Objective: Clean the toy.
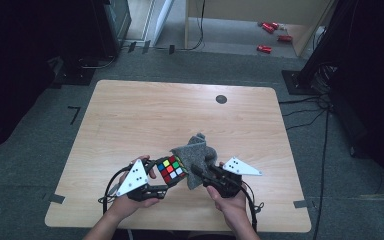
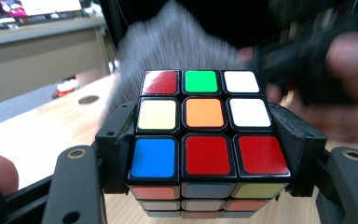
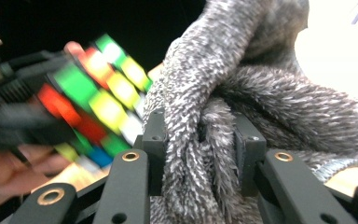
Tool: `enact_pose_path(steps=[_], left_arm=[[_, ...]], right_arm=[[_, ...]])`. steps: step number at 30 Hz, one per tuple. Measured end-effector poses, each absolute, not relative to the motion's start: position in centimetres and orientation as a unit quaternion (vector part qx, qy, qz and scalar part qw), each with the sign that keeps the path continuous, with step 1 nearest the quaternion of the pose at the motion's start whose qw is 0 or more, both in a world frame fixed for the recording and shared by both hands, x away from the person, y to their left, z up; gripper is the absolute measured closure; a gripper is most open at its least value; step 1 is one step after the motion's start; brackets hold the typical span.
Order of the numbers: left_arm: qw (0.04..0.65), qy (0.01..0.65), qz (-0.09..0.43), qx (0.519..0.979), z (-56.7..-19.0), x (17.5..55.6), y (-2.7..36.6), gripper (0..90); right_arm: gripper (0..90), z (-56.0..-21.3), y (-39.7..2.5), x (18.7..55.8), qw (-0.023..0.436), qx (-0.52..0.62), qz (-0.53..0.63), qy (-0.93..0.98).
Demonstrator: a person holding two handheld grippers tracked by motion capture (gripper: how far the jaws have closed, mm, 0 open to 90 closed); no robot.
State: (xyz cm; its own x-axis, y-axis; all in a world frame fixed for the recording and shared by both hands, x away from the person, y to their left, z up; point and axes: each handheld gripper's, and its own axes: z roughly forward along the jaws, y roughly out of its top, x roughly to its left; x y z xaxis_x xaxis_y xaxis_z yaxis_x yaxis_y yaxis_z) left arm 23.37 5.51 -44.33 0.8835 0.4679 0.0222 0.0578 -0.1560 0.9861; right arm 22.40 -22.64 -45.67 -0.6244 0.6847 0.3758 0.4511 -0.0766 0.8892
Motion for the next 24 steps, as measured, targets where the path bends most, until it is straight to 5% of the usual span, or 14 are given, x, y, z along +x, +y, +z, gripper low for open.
enact_pose_path(steps=[11,24], left_arm=[[0.665,0.235,0.127,0.698,-44.3,24.1,6.5,34.6],[0.665,0.241,0.113,0.697,-44.2,24.4,6.6,34.5]], right_arm=[[65.8,-47.3,-19.1,21.5,0.046,0.346,0.608,0.713],[64.4,-46.4,-19.4,20.6,0.169,0.320,0.592,0.720]])
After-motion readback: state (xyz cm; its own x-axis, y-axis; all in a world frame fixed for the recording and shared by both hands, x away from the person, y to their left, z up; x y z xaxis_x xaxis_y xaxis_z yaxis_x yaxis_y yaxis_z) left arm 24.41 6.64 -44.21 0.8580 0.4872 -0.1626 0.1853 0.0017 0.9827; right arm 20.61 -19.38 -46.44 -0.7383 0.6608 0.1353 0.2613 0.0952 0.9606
